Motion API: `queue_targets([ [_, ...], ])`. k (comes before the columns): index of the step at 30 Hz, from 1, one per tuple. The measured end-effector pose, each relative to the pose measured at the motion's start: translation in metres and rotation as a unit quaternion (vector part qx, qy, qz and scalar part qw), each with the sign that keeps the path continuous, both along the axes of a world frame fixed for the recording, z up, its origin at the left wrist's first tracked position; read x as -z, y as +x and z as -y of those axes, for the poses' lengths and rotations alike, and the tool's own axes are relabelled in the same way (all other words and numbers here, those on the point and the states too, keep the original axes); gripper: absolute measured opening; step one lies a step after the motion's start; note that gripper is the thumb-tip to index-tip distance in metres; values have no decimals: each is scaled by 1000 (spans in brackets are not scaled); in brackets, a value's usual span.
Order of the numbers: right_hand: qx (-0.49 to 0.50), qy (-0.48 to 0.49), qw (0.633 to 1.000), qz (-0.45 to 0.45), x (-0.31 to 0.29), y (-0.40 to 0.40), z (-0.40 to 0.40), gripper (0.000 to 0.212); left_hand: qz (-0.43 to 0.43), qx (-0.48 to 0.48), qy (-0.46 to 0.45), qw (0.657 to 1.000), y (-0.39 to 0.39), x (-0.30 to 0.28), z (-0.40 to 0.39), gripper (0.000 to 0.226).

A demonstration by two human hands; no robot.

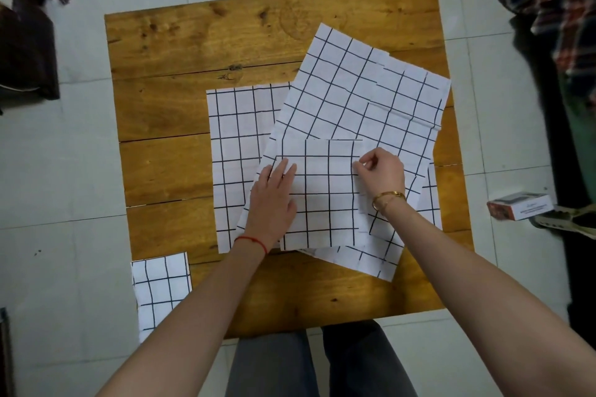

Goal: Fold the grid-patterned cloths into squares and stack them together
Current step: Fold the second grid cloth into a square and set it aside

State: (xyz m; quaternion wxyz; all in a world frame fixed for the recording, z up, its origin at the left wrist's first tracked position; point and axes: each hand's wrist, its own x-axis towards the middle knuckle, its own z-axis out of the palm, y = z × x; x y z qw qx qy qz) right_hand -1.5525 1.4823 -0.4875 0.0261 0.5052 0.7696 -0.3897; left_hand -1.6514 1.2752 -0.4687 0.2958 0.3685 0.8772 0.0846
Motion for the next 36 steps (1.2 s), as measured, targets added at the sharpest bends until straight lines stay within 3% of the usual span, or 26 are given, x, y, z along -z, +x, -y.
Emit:
queue_targets([
  [6,-11,90,996,21,-6,-12,1,12,1,40,-29,999,-2,5,-8,68],
  [11,-244,225,943,-26,-17,-21,20,12,-36,12,-14,999,-7,1,-13,72],
  [14,-399,249,883,-1,-13,-31,43,31,-50,-12,-12,999,-14,3,-13,76],
  [16,-437,236,868,26,-8,-38,58,48,-58,-12,-26,998,-20,7,-13,79],
  [19,-444,231,862,79,-2,-47,69,60,-73,-3,-51,996,-26,13,-14,82],
  [26,-460,237,842,151,2,-46,62,64,-87,10,-79,993,-27,18,-17,86],
  [36,-341,244,884,205,-7,3,11,58,-94,30,-82,992,-29,21,-13,86],
])
